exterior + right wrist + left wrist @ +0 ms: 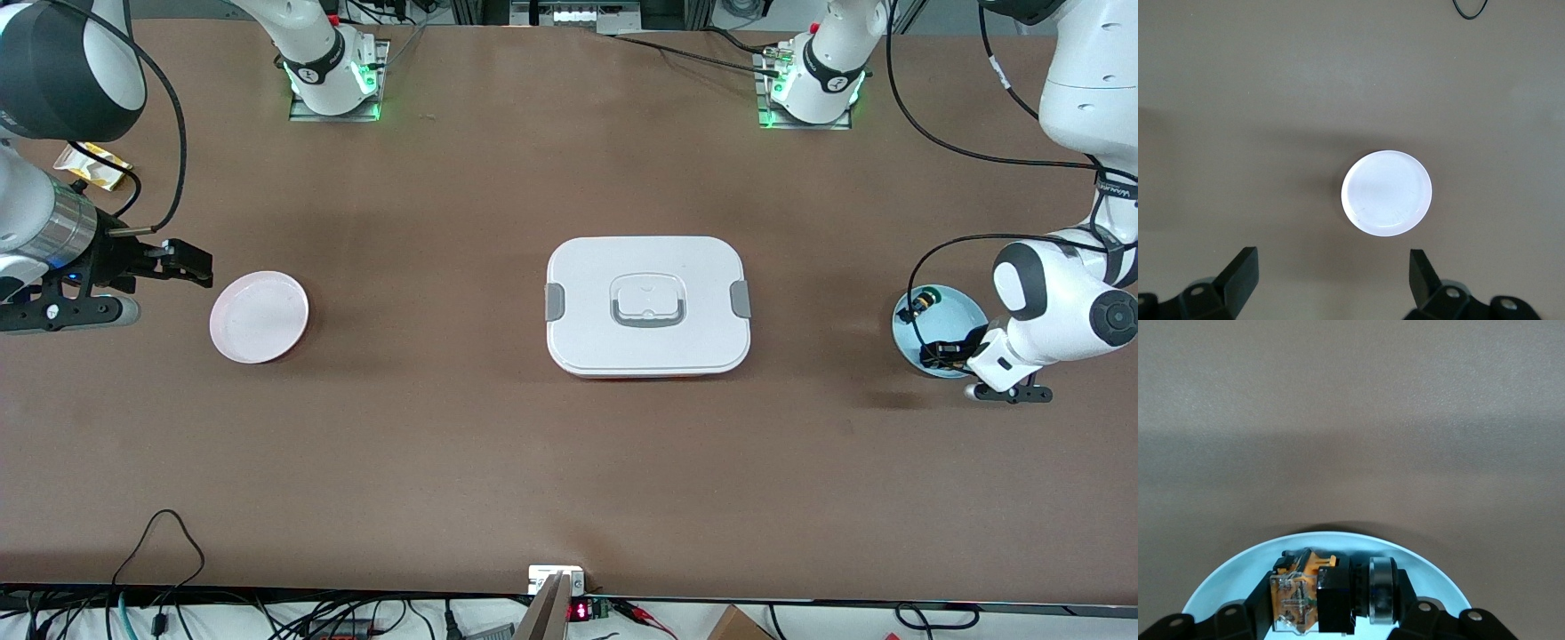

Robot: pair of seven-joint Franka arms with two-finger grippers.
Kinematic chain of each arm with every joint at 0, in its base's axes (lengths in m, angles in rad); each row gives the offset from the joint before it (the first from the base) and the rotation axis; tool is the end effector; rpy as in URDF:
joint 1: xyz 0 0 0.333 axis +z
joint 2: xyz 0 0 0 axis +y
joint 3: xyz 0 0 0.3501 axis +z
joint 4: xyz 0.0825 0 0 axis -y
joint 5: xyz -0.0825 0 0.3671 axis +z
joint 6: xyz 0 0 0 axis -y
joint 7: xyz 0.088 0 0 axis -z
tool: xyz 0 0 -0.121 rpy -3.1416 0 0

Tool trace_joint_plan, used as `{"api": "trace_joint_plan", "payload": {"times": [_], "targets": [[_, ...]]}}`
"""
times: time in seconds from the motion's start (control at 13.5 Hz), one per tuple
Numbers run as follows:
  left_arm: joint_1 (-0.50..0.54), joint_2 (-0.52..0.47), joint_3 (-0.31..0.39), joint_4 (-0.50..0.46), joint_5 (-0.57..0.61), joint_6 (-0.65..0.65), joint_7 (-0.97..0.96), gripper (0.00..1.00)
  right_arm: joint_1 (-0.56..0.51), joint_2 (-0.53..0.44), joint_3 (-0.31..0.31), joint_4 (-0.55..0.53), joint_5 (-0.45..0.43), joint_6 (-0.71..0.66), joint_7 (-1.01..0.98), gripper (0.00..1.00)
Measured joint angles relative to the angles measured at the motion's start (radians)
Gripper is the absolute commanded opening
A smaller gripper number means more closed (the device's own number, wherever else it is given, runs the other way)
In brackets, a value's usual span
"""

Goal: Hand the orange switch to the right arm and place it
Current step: 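Lower the left gripper and grasp the orange switch in the bowl, then lift the orange switch with the left gripper while the right gripper approaches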

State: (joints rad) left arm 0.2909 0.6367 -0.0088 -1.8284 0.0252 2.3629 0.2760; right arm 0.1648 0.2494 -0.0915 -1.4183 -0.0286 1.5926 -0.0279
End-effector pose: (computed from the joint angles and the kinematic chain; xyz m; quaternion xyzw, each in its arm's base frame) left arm 0.6181 0.1802 0.2015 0.9987 -0.0056 -0.0506 0.0086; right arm 0.6162 0.0490 0.5719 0.9976 0.0524 -0.0364 0.0264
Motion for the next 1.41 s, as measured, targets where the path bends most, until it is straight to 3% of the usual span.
{"api": "trace_joint_plan", "payload": {"times": [0.37, 0.59, 0.82, 0.96, 1.41], "targets": [[0.000, -0.015, -0.015, 0.018, 0.000, -0.073, 0.055, 0.41, 0.000, 0.000, 0.000, 0.000, 0.000, 0.000, 0.000, 1.00], [0.001, -0.066, -0.049, 0.085, -0.009, -0.313, 0.065, 0.40, 0.000, -0.001, -0.002, 0.000, 0.011, 0.000, 0.000, 1.00], [-0.001, -0.097, -0.112, 0.226, -0.094, -0.643, 0.073, 0.38, -0.008, -0.015, -0.013, 0.003, 0.098, 0.000, 0.000, 1.00], [-0.008, -0.101, -0.144, 0.293, -0.150, -0.737, 0.076, 0.34, -0.029, -0.031, -0.018, 0.003, 0.201, -0.001, 0.000, 1.00], [0.003, -0.100, -0.336, 0.312, -0.414, -0.792, 0.093, 0.25, -0.116, -0.015, -0.018, 0.000, 0.639, -0.007, -0.001, 1.00]]}}
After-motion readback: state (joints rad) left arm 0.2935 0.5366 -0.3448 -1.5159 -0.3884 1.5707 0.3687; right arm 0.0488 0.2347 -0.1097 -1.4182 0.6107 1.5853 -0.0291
